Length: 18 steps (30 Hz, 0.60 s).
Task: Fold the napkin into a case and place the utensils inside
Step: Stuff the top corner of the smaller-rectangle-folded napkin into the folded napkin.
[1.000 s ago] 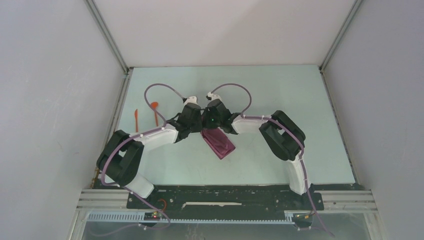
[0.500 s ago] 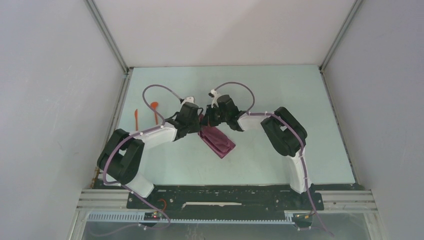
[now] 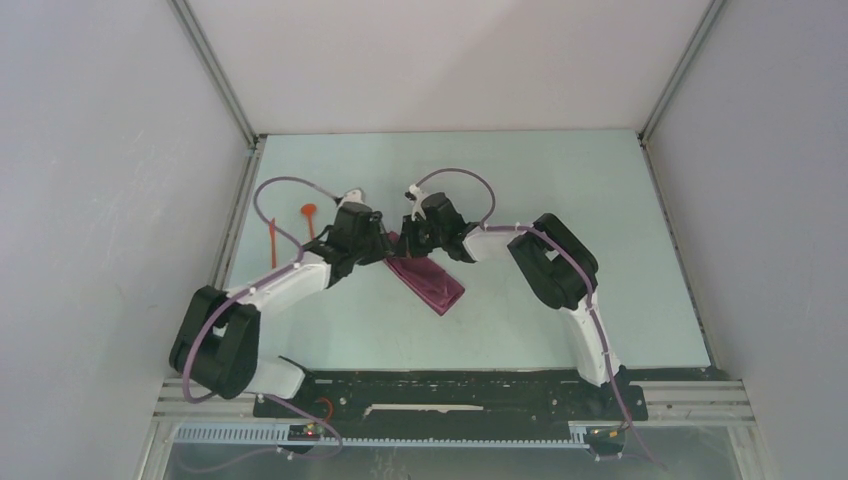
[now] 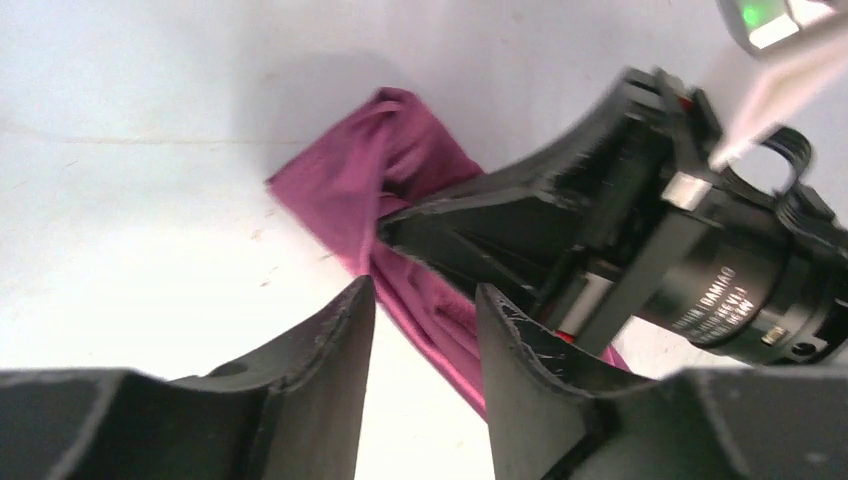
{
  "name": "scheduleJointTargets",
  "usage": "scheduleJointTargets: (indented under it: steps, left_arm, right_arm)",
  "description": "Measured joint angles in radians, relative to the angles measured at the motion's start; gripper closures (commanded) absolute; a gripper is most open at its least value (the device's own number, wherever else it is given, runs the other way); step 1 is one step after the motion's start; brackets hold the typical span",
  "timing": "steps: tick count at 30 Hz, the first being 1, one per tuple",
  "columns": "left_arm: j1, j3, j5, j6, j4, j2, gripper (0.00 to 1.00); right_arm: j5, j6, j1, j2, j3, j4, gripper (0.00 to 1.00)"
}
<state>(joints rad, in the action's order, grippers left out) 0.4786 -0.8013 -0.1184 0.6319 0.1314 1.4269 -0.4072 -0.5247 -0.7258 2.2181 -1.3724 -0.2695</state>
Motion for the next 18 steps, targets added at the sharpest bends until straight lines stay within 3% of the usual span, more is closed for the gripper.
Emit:
scheduleJointTargets:
  steps: [5,8,13,18]
  left_arm:
    - [-0.171,0.122,0.09,0.124,-0.06,-0.071,0.46]
    - [-0.256,0.171,0.15,0.187,-0.095,-0.023,0.57]
    - [-0.26,0.175,0.241,0.266,-0.187,0.097,0.6]
    - [-0.26,0.175,0.254,0.291,-0.228,0.118,0.65]
  right_arm:
    - [0.019,0.005,-0.008,0.0,-0.019,0.04,0.9]
    - [0.024,0.015,-0.011,0.0,-0.034,0.067,0.79]
    - [-0.026,0.02,-0.012,0.0,-0.042,0.078,0.53]
    - [-0.103,-0.007,-0.008,0.0,-0.043,0.057,0.49]
